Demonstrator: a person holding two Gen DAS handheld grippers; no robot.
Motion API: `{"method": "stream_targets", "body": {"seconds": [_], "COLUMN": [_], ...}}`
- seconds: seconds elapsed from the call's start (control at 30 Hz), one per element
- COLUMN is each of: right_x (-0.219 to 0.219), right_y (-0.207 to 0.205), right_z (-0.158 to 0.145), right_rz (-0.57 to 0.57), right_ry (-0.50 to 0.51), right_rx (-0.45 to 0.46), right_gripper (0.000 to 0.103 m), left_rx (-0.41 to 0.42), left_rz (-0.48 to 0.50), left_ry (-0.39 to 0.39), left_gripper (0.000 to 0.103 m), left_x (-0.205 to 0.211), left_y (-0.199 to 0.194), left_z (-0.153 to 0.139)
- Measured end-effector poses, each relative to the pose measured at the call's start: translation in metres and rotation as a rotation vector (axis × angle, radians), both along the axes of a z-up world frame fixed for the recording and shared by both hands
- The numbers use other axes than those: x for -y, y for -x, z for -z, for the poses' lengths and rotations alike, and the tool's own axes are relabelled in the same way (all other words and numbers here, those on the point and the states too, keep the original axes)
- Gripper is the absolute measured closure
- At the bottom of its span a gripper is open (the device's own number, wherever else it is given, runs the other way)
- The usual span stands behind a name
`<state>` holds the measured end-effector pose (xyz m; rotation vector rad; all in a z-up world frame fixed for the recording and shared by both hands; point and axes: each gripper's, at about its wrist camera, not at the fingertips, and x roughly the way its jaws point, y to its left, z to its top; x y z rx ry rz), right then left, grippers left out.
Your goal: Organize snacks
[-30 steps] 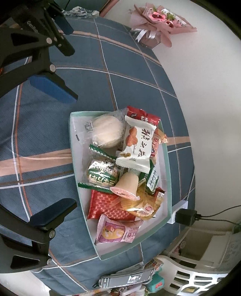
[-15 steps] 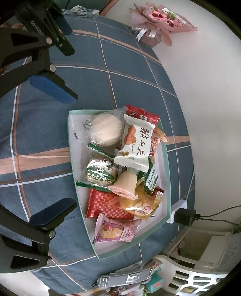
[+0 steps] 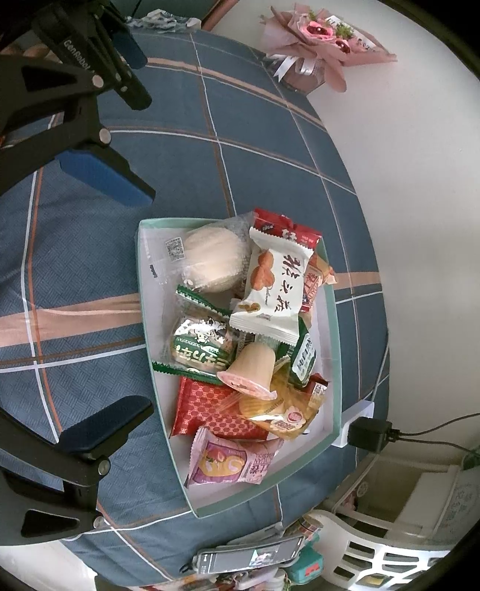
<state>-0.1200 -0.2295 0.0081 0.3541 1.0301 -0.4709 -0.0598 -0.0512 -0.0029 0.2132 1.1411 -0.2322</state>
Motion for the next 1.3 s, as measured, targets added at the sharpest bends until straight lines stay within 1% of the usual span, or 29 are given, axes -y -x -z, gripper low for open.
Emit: {"method": "stream_targets", "body": {"seconds": [1.3], "right_x": [0.0018], "right_y": [-0.0005], "right_z": [0.0036], "right_rz": [-0.009], "right_ry": [0.000], "right_rx": [-0.020], "right_gripper": [0.000], "left_rx": [0.002], "left_rz": [-0.012], "left_ry": [-0.008], "left_gripper": [0.028], "left_x": [0.0017], "left_y": [0.0002], "left_z": [0.0014]}}
